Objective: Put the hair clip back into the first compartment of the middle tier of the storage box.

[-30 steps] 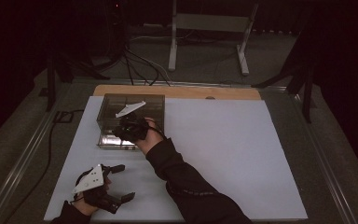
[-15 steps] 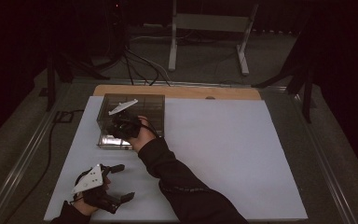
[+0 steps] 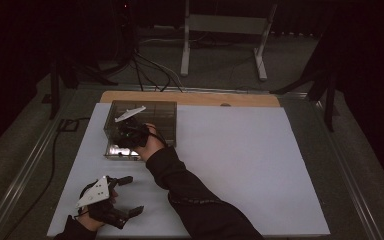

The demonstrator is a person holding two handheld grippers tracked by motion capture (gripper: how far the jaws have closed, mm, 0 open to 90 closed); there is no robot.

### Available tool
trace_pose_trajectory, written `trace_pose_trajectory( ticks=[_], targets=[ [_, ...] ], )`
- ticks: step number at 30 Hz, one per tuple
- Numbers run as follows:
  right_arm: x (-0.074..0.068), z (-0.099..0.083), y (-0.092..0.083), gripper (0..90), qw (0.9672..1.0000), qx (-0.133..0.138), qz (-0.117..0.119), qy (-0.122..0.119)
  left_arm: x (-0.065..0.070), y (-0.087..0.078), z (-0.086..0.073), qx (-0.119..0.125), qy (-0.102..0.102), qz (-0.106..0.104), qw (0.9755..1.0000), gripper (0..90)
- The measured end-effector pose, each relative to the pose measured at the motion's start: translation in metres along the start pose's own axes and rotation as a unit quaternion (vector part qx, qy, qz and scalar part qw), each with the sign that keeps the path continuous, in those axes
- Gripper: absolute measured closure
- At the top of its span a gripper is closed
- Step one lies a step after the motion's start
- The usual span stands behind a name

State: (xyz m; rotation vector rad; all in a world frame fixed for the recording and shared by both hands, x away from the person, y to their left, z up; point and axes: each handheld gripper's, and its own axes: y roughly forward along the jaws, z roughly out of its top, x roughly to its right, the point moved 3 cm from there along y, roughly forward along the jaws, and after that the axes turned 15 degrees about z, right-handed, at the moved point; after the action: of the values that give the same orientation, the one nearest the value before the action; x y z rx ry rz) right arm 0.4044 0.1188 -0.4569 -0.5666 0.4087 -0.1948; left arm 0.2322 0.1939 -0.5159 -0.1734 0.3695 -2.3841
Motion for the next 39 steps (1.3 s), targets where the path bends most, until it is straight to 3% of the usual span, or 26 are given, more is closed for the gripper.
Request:
trace_pose_trajectory(
  ticks=[14, 20, 28, 31, 35, 39],
  targets=[
    [-0.012, -0.002, -0.022, 35.3, 0.9994, 0.023, 0.026, -0.005, 0.001, 0.001, 0.000, -0.003, 0.002, 0.000, 1.0000, 0.7],
    [-0.014, -0.006, -0.037, 24.8, 0.9994, 0.030, 0.019, -0.004, 0.001, 0.001, -0.001, -0.004, 0.000, 0.002, 1.0000, 0.7],
    [-0.016, -0.009, -0.054, 13.7, 0.9992, 0.038, 0.006, -0.008, 0.001, 0.001, -0.001, -0.007, -0.005, 0.007, 0.9999, 0.7],
    [-0.017, -0.011, -0.059, 8.0, 0.9989, 0.041, 0.018, -0.015, 0.001, 0.001, -0.001, -0.007, -0.004, 0.006, 0.9999, 0.7],
    [-0.017, -0.013, -0.066, 7.6, 0.9989, 0.039, 0.014, -0.022, 0.001, 0.002, -0.001, -0.009, -0.004, 0.004, 0.9999, 0.7],
    [-0.016, -0.018, -0.073, 2.4, 0.9990, 0.032, 0.028, -0.016, 0.001, 0.003, -0.001, -0.010, -0.002, 0.003, 0.9999, 0.7]
  ],
)
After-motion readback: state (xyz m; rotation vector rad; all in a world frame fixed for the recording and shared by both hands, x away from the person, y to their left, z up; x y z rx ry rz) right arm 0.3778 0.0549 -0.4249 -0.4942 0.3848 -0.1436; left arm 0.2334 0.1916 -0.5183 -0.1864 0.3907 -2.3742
